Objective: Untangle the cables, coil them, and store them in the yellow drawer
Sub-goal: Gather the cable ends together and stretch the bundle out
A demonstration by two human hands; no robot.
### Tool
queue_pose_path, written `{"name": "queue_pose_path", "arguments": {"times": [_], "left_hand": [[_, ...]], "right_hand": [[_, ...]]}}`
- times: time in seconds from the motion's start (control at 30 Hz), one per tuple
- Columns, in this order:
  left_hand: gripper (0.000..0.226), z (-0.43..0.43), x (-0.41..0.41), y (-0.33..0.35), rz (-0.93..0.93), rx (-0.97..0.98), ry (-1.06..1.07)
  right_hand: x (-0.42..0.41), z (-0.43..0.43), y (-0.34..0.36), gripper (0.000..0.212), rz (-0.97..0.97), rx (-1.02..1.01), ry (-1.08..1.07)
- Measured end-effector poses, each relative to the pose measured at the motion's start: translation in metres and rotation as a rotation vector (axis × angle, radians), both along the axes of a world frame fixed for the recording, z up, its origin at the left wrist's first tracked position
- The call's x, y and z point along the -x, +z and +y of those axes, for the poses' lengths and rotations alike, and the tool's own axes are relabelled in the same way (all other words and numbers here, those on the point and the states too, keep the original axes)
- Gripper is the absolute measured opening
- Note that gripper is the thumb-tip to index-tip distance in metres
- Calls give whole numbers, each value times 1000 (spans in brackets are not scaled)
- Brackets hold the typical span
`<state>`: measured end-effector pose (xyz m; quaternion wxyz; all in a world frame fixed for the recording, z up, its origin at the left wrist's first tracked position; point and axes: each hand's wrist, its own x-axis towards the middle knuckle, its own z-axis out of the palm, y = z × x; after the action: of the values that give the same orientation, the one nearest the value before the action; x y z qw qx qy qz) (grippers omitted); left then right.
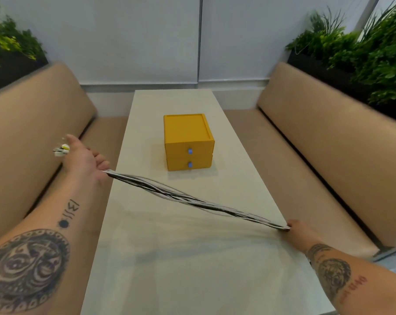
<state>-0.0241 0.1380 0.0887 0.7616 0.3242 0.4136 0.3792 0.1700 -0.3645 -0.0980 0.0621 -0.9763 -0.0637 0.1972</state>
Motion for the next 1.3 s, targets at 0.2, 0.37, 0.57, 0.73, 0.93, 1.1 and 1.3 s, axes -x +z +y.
{"name": "queue_pose_path", "arguments": {"times": [0.2, 0.37, 0.57, 0.73, 0.93, 1.1, 1.3], "left_hand": [[55, -16, -12, 13, -54, -9, -57], [58, -40, -26, 23, -111, -3, -147], [56, -53, -45, 42, -108, -59, -248], [57, -24, -50, 61, 9, -41, -217], [53, -13, -51, 63, 58, -50, -169], [54, -18, -58, 46, 55, 28, -216], [52, -9, -63, 46, 9, 28, -195]], "right_hand": [[14, 72, 46, 78, 178, 58, 346], [55, 197, 128, 100, 283, -438, 597], [108, 319, 200, 24, 107, -626, 665], [136, 340, 212, 42, 19, -739, 620], [139, 321, 207, 43, 181, -803, 547], [141, 297, 189, 33, 364, -844, 394], [126, 258, 182, 36, 451, -737, 376]]}}
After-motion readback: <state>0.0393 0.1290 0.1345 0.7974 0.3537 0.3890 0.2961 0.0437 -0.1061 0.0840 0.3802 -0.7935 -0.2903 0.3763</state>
